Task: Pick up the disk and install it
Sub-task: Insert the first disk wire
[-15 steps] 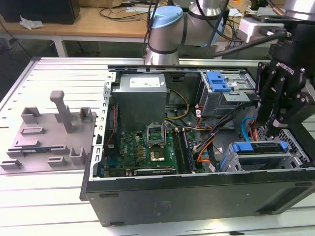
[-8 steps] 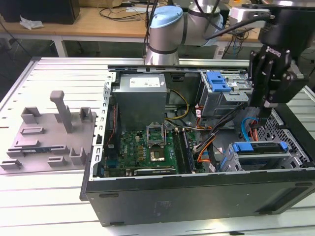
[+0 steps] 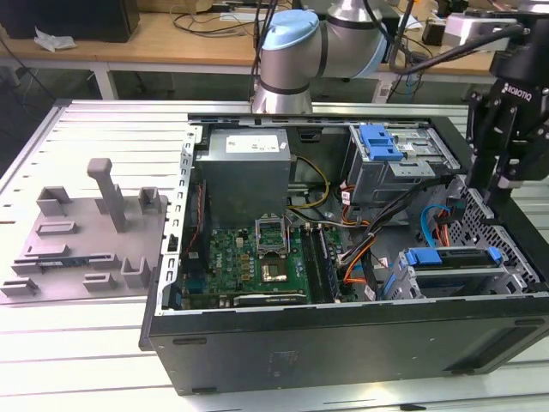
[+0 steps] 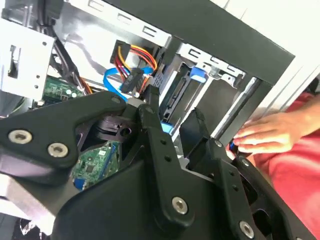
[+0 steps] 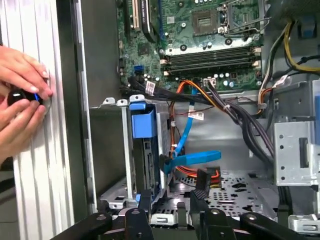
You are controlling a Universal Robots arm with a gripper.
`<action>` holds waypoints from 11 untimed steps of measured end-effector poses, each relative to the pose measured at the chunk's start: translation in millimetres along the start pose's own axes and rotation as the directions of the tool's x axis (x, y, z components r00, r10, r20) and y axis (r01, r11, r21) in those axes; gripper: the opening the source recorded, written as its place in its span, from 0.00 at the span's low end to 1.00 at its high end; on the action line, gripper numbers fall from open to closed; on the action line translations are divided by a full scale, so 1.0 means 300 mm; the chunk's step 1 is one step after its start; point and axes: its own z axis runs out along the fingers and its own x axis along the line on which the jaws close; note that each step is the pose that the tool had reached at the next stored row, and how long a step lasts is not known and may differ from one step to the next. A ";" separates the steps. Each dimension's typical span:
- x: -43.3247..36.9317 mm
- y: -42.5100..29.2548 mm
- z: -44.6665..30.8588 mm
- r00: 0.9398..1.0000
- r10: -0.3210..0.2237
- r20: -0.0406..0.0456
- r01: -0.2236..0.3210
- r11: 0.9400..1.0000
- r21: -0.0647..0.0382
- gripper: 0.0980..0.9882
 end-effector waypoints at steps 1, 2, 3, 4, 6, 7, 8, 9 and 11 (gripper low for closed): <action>-0.001 -0.001 0.003 1.000 0.011 -0.001 -0.011 1.000 -0.003 0.39; -0.002 -0.001 0.007 0.999 0.033 -0.002 -0.033 0.999 -0.008 0.39; -0.003 -0.001 0.011 0.999 0.055 -0.003 -0.055 0.998 -0.013 0.39; -0.006 0.000 0.015 0.998 0.064 -0.005 -0.064 0.998 -0.016 0.39; -0.047 0.002 0.020 0.998 0.064 -0.023 -0.065 0.998 -0.014 0.39; -0.058 0.003 0.020 0.998 0.064 -0.027 -0.065 0.998 -0.014 0.39; -0.075 0.004 0.020 0.997 0.064 -0.035 -0.064 0.998 -0.014 0.39; -0.087 0.005 0.020 0.997 0.064 -0.040 -0.064 0.998 -0.014 0.39; -0.134 0.008 0.017 0.995 0.062 -0.079 -0.063 0.998 -0.011 0.39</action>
